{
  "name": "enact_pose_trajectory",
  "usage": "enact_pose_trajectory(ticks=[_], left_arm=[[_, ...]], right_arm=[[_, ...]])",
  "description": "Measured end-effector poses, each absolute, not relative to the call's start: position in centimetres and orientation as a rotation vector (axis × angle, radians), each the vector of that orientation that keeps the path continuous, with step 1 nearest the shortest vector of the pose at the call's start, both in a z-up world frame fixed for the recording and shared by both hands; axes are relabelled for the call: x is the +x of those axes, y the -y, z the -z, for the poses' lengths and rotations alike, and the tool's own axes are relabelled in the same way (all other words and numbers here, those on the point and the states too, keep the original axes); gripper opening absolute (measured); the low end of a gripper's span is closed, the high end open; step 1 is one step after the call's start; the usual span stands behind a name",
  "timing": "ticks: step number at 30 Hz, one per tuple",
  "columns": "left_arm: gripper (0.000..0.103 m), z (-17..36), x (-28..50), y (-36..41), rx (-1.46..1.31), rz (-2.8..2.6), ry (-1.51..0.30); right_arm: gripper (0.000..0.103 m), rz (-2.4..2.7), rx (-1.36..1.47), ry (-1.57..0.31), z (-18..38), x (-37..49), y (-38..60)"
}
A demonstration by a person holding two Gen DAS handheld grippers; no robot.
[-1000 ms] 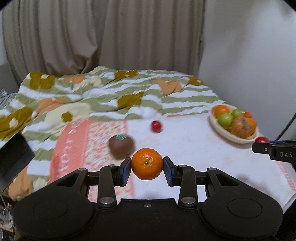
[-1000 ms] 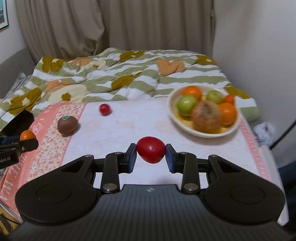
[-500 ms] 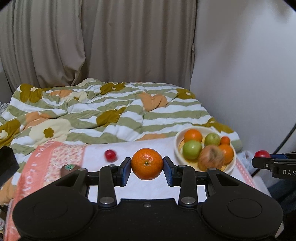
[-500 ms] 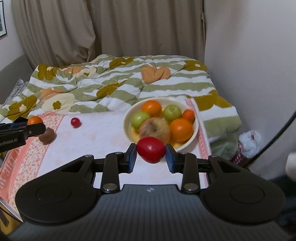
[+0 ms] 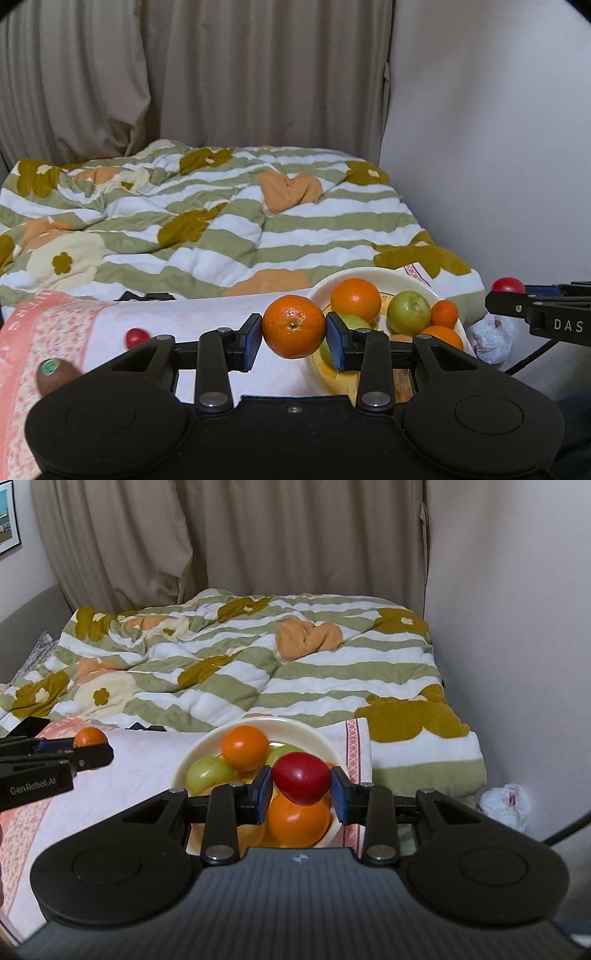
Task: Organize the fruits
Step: 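Carry the mandarin and cherry tomato to the cream bowl and release both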
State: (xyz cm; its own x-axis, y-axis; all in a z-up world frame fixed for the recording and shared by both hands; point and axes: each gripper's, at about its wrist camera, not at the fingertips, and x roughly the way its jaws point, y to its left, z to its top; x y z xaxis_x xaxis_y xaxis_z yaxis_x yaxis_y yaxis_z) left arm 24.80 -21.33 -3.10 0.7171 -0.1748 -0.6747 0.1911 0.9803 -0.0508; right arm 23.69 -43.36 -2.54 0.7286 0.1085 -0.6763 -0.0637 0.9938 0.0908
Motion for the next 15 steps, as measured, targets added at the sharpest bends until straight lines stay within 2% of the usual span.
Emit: enact_pose_trajectory(ticks=[15], left_arm=[[0.041, 8.0, 33.1, 24.6, 0.125, 0.286, -0.846]], right_arm=[[0.049, -0.082, 0.102, -0.815, 6.3, 30.3, 44.0]])
